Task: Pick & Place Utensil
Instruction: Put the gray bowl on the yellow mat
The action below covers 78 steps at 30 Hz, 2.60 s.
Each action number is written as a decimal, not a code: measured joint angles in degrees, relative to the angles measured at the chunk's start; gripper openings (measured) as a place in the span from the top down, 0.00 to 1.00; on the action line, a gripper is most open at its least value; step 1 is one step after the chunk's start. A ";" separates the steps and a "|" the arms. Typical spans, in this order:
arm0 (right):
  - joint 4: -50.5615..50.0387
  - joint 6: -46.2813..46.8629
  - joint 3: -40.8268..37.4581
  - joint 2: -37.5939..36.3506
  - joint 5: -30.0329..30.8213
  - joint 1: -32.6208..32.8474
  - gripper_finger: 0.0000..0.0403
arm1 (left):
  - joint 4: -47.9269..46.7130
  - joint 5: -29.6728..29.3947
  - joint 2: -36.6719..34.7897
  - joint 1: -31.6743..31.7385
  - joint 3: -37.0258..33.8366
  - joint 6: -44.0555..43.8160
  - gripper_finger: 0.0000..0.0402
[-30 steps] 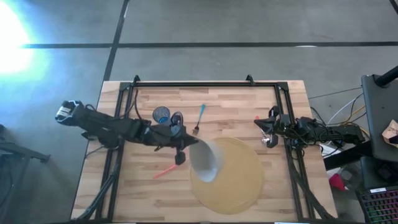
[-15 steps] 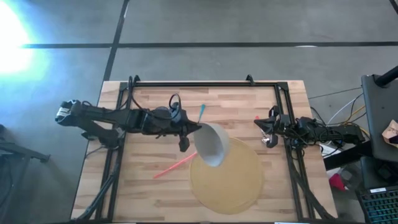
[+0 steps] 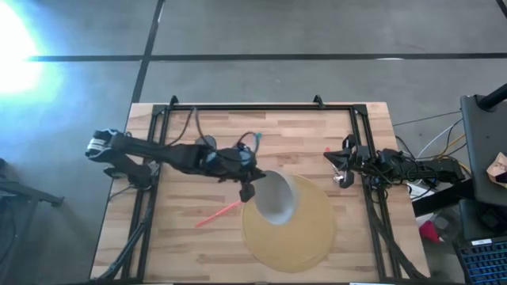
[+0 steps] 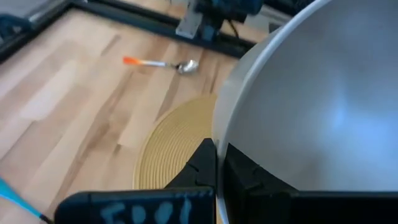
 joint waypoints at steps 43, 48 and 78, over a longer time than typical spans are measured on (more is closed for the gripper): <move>-0.20 -0.04 0.00 0.02 3.06 -0.02 0.98 | -22.23 21.51 29.77 5.82 21.11 -6.26 0.99; -0.17 -0.23 0.02 0.02 3.06 0.00 0.98 | -20.86 21.84 31.02 5.76 21.11 -6.26 0.99; -0.32 -0.52 0.02 0.02 3.06 0.00 0.98 | -16.13 22.45 33.84 5.69 21.11 -5.78 0.89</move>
